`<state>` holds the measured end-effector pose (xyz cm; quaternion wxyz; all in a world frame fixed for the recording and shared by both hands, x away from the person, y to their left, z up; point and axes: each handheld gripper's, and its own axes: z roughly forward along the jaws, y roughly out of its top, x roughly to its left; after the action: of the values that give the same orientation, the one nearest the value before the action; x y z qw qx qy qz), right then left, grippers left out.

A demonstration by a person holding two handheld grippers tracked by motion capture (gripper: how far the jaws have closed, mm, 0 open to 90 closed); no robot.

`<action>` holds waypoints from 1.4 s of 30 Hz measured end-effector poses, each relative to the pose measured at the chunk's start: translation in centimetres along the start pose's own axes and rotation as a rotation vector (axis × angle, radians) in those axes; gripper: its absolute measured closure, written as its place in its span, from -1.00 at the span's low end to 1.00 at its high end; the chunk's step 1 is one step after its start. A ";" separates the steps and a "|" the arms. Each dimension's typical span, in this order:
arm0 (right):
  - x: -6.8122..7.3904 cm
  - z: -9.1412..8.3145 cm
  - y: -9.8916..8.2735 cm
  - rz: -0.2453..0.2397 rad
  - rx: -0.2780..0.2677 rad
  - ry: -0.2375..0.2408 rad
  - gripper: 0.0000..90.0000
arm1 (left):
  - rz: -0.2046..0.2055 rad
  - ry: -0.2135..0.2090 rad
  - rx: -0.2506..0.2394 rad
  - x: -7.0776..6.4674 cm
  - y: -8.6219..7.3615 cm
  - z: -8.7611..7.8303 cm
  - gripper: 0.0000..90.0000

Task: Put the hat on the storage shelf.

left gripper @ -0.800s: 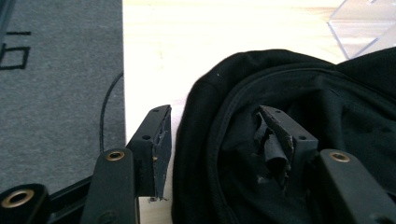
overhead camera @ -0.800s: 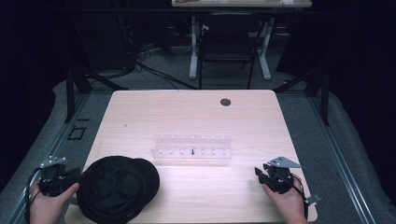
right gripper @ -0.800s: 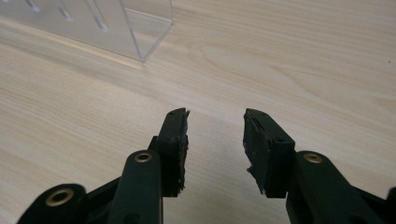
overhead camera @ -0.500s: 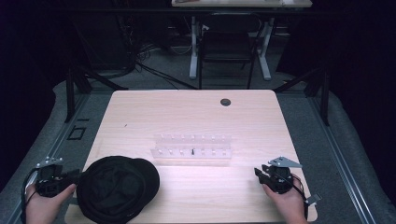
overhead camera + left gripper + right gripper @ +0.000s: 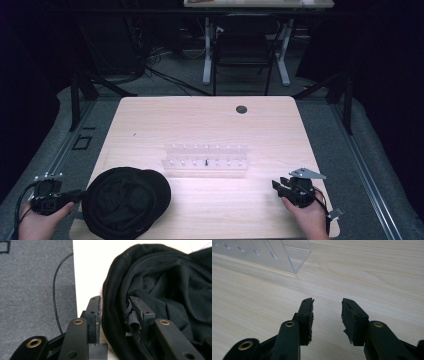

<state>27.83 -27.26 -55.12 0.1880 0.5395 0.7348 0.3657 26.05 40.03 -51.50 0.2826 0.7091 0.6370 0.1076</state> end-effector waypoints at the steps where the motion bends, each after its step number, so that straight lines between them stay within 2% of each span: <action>1: 0.0 0.0 0.0 0.002 0.000 -0.001 0.35 | -0.005 -0.008 0.006 0.1 0.0 0.1 0.43; 5: 0.0 0.0 0.0 0.010 0.001 0.001 0.35 | -0.007 -0.001 0.025 0.3 -0.1 0.4 0.46; 6: -0.1 0.1 0.0 0.009 -0.001 0.004 0.35 | -0.012 0.009 0.013 0.4 -0.3 0.6 0.46; 8: -0.1 0.0 -0.1 0.011 0.002 0.007 0.34 | -0.011 0.012 0.043 0.7 -0.3 0.5 0.46; 13: -0.2 0.0 -0.1 0.018 0.003 0.011 0.33 | -0.028 -0.010 0.049 1.0 -0.5 0.7 0.46; 14: -0.3 0.0 -0.1 0.023 0.001 0.012 0.33 | -0.035 -0.032 0.057 1.1 -0.6 1.0 0.49; 19: -0.3 0.0 -0.1 0.030 0.003 0.013 0.32 | -0.065 -0.062 0.066 1.0 -0.6 1.3 0.82; 20: -0.3 0.0 -0.1 0.030 0.003 0.013 0.32 | -0.061 -0.082 0.066 1.0 -0.6 1.2 0.85; 25: -0.4 0.0 -0.1 0.034 -0.001 0.017 0.32 | -0.059 -0.095 0.064 0.7 -0.4 1.1 0.89; 27: -0.4 0.0 -0.1 0.035 -0.001 0.016 0.32 | -0.055 -0.100 0.061 0.4 -0.2 1.2 0.90; 31: -0.3 0.1 -0.1 0.033 -0.002 0.025 0.31 | -0.051 -0.137 0.068 -0.7 0.2 1.8 0.90; 33: -0.2 0.1 0.0 0.034 -0.006 0.031 0.31 | -0.052 -0.154 0.055 -1.3 0.3 2.1 0.90; 35: -0.2 0.1 0.0 0.025 0.005 0.024 0.31 | -0.042 -0.163 0.064 -1.5 0.5 2.2 0.90; 36: -0.1 0.1 0.0 0.024 0.002 0.030 0.31 | -0.037 -0.172 0.055 -2.1 0.6 2.5 0.90; 41: 0.0 0.2 0.0 0.014 0.005 0.033 0.31 | -0.016 -0.197 0.078 -3.1 1.0 3.0 0.90; 42: 0.1 0.2 0.0 0.013 0.007 0.033 0.31 | -0.014 -0.212 0.075 -3.5 1.1 3.3 0.90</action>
<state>27.91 -27.14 -55.24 0.1717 0.5388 0.7356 0.3730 28.06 35.70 -52.91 0.3226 0.7219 0.6121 0.0061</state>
